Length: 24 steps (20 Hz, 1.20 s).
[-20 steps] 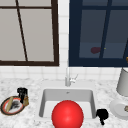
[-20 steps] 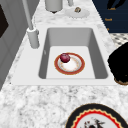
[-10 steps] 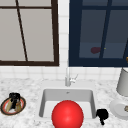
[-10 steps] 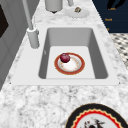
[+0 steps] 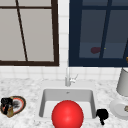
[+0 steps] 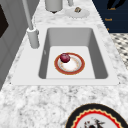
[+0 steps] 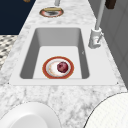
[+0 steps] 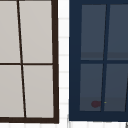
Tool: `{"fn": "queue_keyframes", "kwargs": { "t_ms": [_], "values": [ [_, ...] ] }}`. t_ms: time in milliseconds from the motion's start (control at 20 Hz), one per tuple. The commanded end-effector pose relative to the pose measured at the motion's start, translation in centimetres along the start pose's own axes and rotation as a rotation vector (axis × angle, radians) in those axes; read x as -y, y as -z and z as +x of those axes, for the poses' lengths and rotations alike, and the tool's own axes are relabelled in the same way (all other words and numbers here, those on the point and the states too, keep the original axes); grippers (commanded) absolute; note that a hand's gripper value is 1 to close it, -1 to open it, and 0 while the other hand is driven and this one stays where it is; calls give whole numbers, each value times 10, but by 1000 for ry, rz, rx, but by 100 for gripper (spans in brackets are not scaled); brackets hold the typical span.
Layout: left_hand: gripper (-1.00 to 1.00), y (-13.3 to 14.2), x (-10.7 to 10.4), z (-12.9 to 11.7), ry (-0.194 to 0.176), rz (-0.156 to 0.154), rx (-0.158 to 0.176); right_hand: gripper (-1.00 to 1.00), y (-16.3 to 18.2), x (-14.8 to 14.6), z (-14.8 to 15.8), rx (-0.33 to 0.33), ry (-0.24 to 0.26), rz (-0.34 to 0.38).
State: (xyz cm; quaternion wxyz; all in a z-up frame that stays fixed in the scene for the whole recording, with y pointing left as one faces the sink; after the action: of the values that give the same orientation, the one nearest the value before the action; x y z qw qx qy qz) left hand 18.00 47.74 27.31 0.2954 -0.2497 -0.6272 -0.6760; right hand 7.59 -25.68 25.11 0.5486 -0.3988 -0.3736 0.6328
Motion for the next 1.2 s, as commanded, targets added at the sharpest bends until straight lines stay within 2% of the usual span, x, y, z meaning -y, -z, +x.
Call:
{"fn": "queue_keyframes", "kwargs": {
  "t_ms": [0, 250, 300, 350, 400, 550, 650, 750, 850, 950, 1000, 1100, 1150],
  "values": [
    [100, -15, 10, -6, -4, 1, -1, 0, 0, 0, 0, 0, 0, 0],
    [100, -34, 24, -22, -1, 5, 5, 0, 0, 0, 0, 0, 0, 0],
    [100, -33, 27, -24, -1, 17, -8, 0, 0, 0, 0, 0, 0, 0],
    [100, -32, 31, -26, 12, 12, -14, 0, 0, 0, 0, 0, 0, 0],
    [100, -36, 34, -29, 7, 0, -4, 0, 0, 0, 0, 0, 0, 0],
    [100, -40, 52, -31, 1, -5, -6, 0, 0, 0, 0, 0, 0, 0],
    [100, -40, 55, -43, 1, -3, -5, 0, 0, 0, 0, 0, 0, 0],
    [100, -41, 57, -53, 25, 17, 2, 0, 0, 0, 0, 0, 0, 0],
    [100, -40, 59, -62, 30, 20, -1, 0, 0, 0, 0, 0, 0, 0],
    [100, -39, 57, -68, 60, 21, 2, 0, 0, 0, 0, 0, 0, 0],
    [100, -39, 59, -71, 64, 21, 3, 0, 0, 0, 0, 0, 0, 0],
    [100, -43, 64, -78, 90, 41, 15, 0, 0, 0, 0, 0, 0, 0],
    [100, -46, 70, -82, 113, 57, 33, 0, 0, 0, 0, 0, 0, 0]
  ]
}}
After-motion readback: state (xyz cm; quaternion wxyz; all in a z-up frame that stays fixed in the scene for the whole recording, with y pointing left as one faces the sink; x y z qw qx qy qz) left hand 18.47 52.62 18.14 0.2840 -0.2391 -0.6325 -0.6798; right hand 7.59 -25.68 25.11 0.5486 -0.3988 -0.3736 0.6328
